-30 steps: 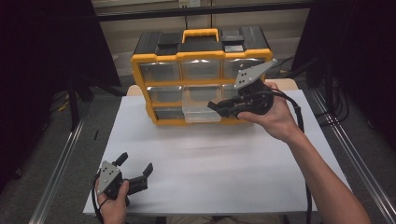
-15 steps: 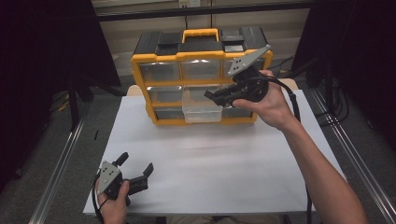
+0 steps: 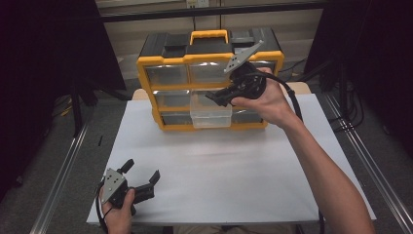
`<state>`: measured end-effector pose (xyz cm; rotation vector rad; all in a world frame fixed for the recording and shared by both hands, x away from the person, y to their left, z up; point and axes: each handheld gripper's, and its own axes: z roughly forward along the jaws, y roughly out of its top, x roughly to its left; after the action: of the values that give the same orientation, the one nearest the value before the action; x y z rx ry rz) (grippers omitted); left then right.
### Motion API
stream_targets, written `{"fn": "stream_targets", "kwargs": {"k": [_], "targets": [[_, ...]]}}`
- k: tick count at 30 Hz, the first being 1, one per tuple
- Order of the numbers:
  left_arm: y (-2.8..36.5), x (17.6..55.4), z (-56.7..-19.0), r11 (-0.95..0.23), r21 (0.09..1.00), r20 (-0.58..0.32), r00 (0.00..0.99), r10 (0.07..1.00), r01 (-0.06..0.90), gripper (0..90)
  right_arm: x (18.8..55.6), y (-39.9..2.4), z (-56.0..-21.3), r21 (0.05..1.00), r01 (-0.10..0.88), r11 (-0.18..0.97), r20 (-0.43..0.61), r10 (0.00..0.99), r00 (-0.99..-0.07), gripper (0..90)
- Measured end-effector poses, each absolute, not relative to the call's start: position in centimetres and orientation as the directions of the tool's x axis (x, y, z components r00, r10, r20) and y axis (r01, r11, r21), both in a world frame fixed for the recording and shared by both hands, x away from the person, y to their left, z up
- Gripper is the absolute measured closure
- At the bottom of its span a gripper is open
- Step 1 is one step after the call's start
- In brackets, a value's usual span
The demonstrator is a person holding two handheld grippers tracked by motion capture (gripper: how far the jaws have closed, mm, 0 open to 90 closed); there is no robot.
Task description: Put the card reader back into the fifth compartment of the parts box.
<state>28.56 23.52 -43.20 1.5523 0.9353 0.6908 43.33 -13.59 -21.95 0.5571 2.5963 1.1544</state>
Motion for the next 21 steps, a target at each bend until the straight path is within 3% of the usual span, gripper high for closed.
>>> {"fn": "stream_targets", "kwargs": {"k": [21], "targets": [[23.5,28.7,-43.3,-0.045,0.978,-0.068,0.517,0.853,0.204,1.5,46.9,-12.0,-22.2,0.686,0.305,0.661,-0.056,0.466,-0.883,73.7]]}}
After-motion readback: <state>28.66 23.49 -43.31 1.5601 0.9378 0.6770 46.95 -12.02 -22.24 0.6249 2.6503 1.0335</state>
